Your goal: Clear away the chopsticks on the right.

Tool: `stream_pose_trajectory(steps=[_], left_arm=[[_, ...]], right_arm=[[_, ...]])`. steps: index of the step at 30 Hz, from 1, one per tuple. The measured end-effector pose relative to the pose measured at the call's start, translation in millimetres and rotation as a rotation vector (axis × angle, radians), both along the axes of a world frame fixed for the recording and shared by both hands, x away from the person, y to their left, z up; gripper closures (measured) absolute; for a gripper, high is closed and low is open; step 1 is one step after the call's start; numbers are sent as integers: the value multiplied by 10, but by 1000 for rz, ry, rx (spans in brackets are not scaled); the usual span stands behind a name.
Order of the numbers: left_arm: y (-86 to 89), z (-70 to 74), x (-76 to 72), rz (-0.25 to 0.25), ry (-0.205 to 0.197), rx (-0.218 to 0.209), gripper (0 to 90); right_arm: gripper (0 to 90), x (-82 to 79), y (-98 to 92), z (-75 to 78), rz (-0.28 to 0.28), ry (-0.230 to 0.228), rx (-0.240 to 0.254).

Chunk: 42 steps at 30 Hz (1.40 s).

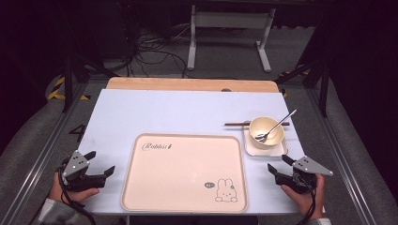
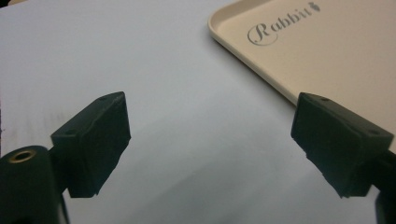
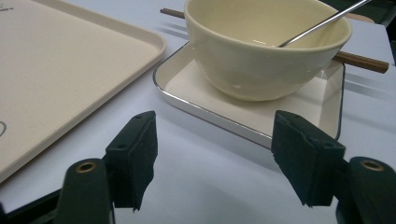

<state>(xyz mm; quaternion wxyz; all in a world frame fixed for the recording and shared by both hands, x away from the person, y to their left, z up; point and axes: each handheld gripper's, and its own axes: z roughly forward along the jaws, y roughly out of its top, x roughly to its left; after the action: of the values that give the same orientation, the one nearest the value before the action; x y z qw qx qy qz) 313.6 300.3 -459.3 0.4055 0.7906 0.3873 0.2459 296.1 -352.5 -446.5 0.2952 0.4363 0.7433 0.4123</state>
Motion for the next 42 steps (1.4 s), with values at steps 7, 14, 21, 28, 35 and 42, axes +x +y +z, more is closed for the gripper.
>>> stream_pose_trajectory(steps=[7,14,21,28,35,42], left_arm=[[-88,-26,-20,-66,-3,35,157],[-62,-58,-37,-70,10,34,162],[-55,-52,-31,-63,-1,28,176],[7,-38,-60,-45,-19,9,179],[-11,-37,-52,-48,-25,17,186],[-23,-48,-52,-52,-19,17,188]], right_arm=[[375,1,-102,8,-45,-20,38],[495,86,-182,34,-82,-42,73],[716,116,-243,25,-93,-43,75],[842,176,-281,63,-115,-44,97],[900,185,-330,111,-126,-49,102],[900,248,-372,135,-136,-41,105]])
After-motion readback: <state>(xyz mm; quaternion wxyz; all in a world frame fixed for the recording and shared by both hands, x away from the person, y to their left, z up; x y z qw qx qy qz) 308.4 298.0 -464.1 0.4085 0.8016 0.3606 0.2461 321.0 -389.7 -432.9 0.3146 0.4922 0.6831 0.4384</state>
